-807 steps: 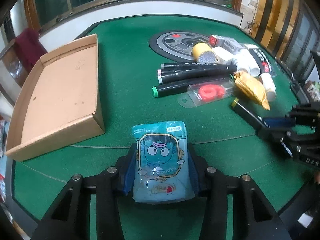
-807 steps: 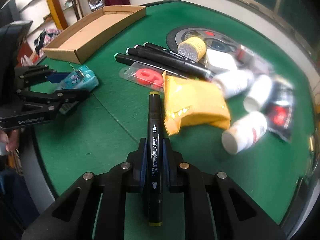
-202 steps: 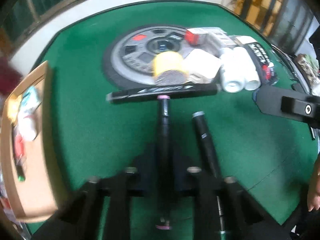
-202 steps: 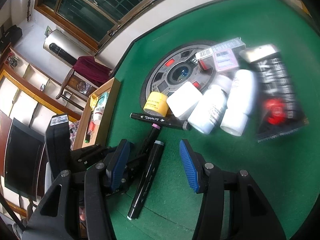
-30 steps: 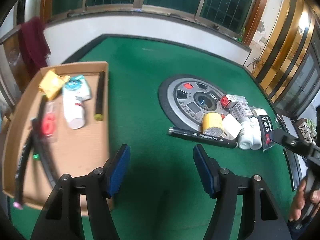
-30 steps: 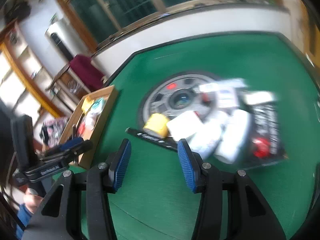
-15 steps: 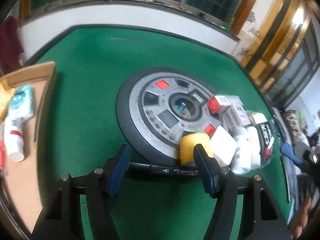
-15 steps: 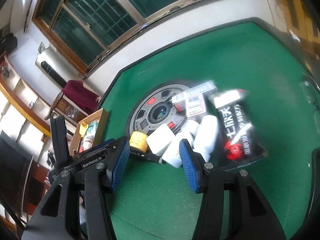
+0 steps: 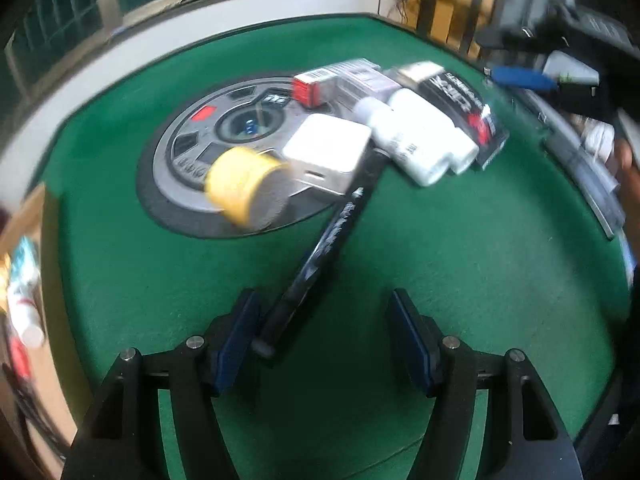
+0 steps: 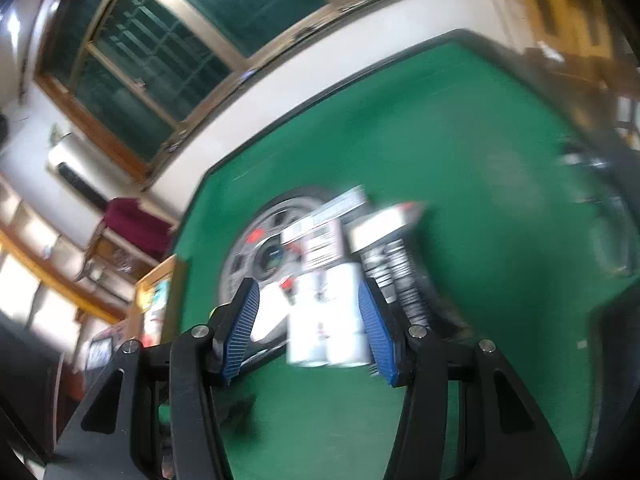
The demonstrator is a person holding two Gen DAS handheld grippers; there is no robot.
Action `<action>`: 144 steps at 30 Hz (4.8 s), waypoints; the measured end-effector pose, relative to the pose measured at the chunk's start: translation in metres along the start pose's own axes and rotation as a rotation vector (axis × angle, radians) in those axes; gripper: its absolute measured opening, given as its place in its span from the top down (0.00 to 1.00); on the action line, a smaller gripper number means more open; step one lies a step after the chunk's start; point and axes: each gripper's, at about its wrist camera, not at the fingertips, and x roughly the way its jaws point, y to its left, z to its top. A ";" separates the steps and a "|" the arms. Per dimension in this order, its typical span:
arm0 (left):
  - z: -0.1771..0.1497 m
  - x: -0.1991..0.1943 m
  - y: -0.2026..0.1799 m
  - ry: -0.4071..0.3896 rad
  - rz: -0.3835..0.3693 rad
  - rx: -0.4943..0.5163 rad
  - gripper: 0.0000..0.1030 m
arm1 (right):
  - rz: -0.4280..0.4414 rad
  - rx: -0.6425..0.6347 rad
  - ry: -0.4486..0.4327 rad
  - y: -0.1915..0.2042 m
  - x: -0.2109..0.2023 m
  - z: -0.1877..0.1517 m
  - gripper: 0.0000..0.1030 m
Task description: Organize objects
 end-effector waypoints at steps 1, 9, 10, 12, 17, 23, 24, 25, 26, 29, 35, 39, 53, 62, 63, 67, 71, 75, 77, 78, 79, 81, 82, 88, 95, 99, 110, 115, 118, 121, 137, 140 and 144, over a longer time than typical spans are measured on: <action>0.005 0.003 -0.006 0.010 0.008 0.001 0.40 | -0.037 0.002 -0.004 -0.005 0.000 0.003 0.50; 0.020 0.009 -0.017 0.004 0.006 -0.044 0.59 | -0.185 -0.063 0.081 -0.008 0.018 0.000 0.47; 0.018 0.006 -0.021 -0.013 0.011 -0.031 0.85 | -0.204 -0.083 0.090 -0.005 0.022 -0.001 0.47; 0.016 0.004 -0.025 -0.014 0.028 -0.044 0.87 | -0.256 -0.148 0.092 0.003 0.028 -0.005 0.47; 0.018 0.006 -0.025 -0.007 0.039 -0.105 0.85 | -0.462 -0.378 0.061 0.026 0.056 -0.017 0.46; 0.024 0.009 -0.019 -0.025 0.071 -0.141 0.84 | -0.433 -0.363 0.089 0.013 0.064 -0.012 0.60; 0.022 0.009 -0.018 -0.033 0.070 -0.146 0.84 | -0.410 -0.344 0.099 0.010 0.061 -0.011 0.72; 0.020 0.008 -0.017 -0.045 0.065 -0.159 0.85 | -0.391 -0.319 0.101 0.007 0.055 -0.010 0.75; 0.015 0.005 -0.016 -0.058 0.047 -0.181 0.87 | -0.389 -0.305 0.089 0.004 0.049 -0.008 0.76; 0.008 -0.001 -0.011 -0.073 -0.021 -0.221 0.89 | -0.366 -0.282 0.034 0.003 0.026 -0.005 0.77; -0.010 -0.031 0.002 -0.135 -0.077 -0.291 0.89 | -0.269 -0.263 -0.079 0.023 -0.005 -0.002 0.77; -0.016 -0.049 0.012 -0.183 -0.073 -0.321 0.89 | -0.195 -0.291 -0.095 0.045 -0.007 -0.009 0.77; -0.064 -0.112 0.075 -0.319 0.007 -0.466 0.88 | 0.079 -0.420 -0.010 0.109 0.006 -0.059 0.77; -0.102 -0.146 0.122 -0.400 0.110 -0.568 0.88 | 0.228 -0.490 0.106 0.164 0.029 -0.100 0.77; -0.105 -0.147 0.126 -0.410 0.131 -0.577 0.88 | 0.237 -0.503 0.111 0.172 0.032 -0.103 0.77; -0.122 -0.156 0.148 -0.426 0.198 -0.615 0.88 | 0.275 -0.569 0.148 0.208 0.043 -0.125 0.77; -0.145 -0.159 0.172 -0.425 0.229 -0.670 0.88 | 0.307 -0.655 0.164 0.250 0.053 -0.144 0.77; -0.161 -0.161 0.196 -0.426 0.244 -0.728 0.88 | 0.341 -0.695 0.187 0.284 0.069 -0.156 0.76; -0.165 -0.160 0.208 -0.422 0.245 -0.745 0.88 | 0.338 -0.712 0.199 0.301 0.082 -0.160 0.76; -0.167 -0.158 0.214 -0.413 0.246 -0.749 0.88 | 0.333 -0.719 0.204 0.310 0.091 -0.162 0.76; -0.169 -0.156 0.220 -0.410 0.242 -0.756 0.88 | 0.329 -0.726 0.210 0.316 0.097 -0.163 0.76; -0.174 -0.151 0.229 -0.394 0.247 -0.779 0.88 | 0.307 -0.740 0.221 0.329 0.114 -0.168 0.76; -0.176 -0.149 0.233 -0.386 0.249 -0.787 0.88 | 0.300 -0.739 0.228 0.331 0.120 -0.169 0.76; -0.185 -0.135 0.252 -0.339 0.273 -0.811 0.88 | 0.280 -0.734 0.278 0.345 0.152 -0.177 0.76; -0.185 -0.114 0.268 -0.297 0.268 -0.808 0.88 | 0.243 -0.749 0.319 0.354 0.174 -0.186 0.76; -0.182 -0.103 0.276 -0.279 0.263 -0.809 0.88 | 0.218 -0.751 0.337 0.355 0.183 -0.188 0.76; -0.166 -0.086 0.288 -0.232 0.271 -0.755 0.88 | 0.192 -0.763 0.348 0.355 0.188 -0.187 0.76; -0.160 -0.083 0.295 -0.220 0.266 -0.741 0.88 | 0.188 -0.771 0.352 0.358 0.191 -0.186 0.76; -0.157 -0.082 0.298 -0.217 0.254 -0.757 0.88 | 0.178 -0.772 0.340 0.360 0.193 -0.183 0.76; -0.155 -0.082 0.299 -0.224 0.240 -0.768 0.88 | 0.159 -0.769 0.322 0.359 0.193 -0.181 0.76; -0.154 -0.107 0.283 -0.351 0.018 -0.867 0.87 | 0.116 -0.737 0.283 0.342 0.170 -0.161 0.62; -0.144 -0.106 0.277 -0.385 0.001 -0.851 0.87 | 0.140 -0.692 0.266 0.327 0.149 -0.153 0.62; -0.130 -0.094 0.284 -0.355 0.047 -0.869 0.87 | 0.187 -0.654 0.266 0.296 0.114 -0.146 0.62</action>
